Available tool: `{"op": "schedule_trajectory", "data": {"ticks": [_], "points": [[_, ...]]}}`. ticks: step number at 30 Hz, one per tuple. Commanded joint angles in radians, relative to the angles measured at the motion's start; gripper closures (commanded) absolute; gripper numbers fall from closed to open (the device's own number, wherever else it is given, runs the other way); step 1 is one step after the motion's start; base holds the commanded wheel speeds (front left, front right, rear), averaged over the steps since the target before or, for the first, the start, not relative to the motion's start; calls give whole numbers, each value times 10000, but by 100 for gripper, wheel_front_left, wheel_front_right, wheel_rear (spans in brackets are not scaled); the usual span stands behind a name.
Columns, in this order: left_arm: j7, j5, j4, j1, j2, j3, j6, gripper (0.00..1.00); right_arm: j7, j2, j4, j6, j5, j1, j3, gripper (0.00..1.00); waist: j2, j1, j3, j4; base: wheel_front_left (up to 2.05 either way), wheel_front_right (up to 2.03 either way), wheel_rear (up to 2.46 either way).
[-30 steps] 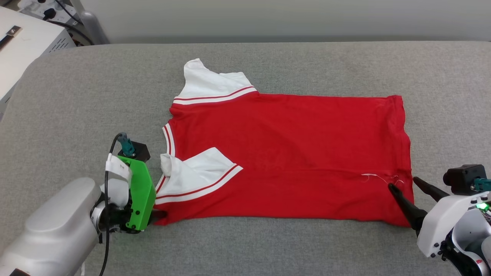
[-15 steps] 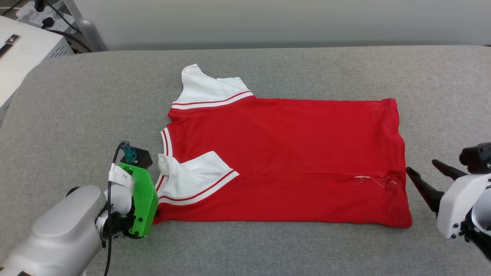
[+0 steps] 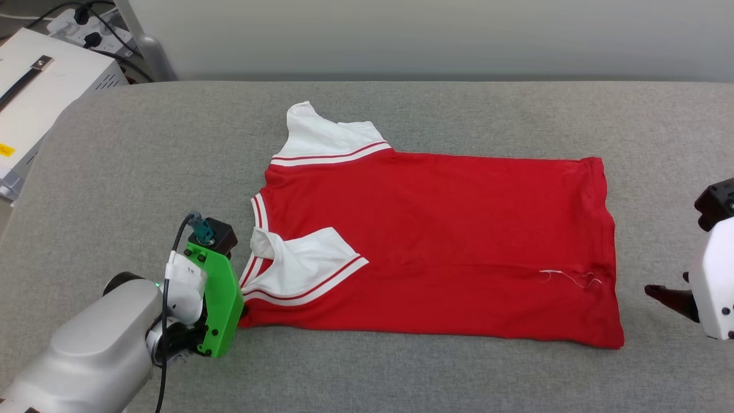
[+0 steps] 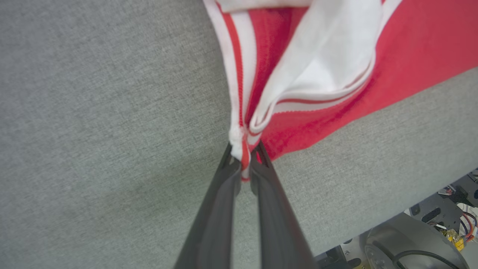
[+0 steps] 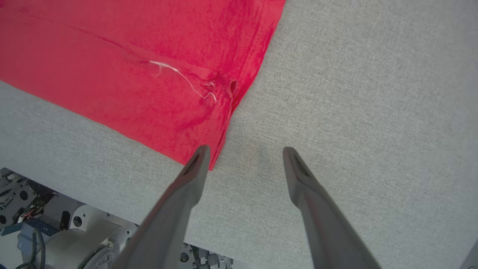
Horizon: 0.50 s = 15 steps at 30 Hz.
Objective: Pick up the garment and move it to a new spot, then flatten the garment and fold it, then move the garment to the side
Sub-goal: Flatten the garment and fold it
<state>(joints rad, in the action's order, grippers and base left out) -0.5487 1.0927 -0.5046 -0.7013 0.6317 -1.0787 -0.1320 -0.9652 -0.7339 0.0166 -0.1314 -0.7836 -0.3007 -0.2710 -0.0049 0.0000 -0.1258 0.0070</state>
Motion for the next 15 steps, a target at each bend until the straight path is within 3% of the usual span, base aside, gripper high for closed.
{"op": "schedule_trajectory", "data": {"ticks": [1, 7, 15], "points": [[97, 19, 35, -227, 22, -56, 14, 100, -299, 54, 153, 7, -83, -121, -34, 0, 49, 0, -107, 112, 0, 0, 0], [245, 18, 61, -531, -82, -268, 14, 100, -653, 710, 907, 7, -163, -14, 94, 0, 49, 0, -347, 326, 0, 0, 0], [491, 78, -33, -834, -80, -621, 14, 100, 311, 1770, 2346, 7, 340, 342, -433, 0, 49, 0, -709, 465, 0, 0, 0]]}}
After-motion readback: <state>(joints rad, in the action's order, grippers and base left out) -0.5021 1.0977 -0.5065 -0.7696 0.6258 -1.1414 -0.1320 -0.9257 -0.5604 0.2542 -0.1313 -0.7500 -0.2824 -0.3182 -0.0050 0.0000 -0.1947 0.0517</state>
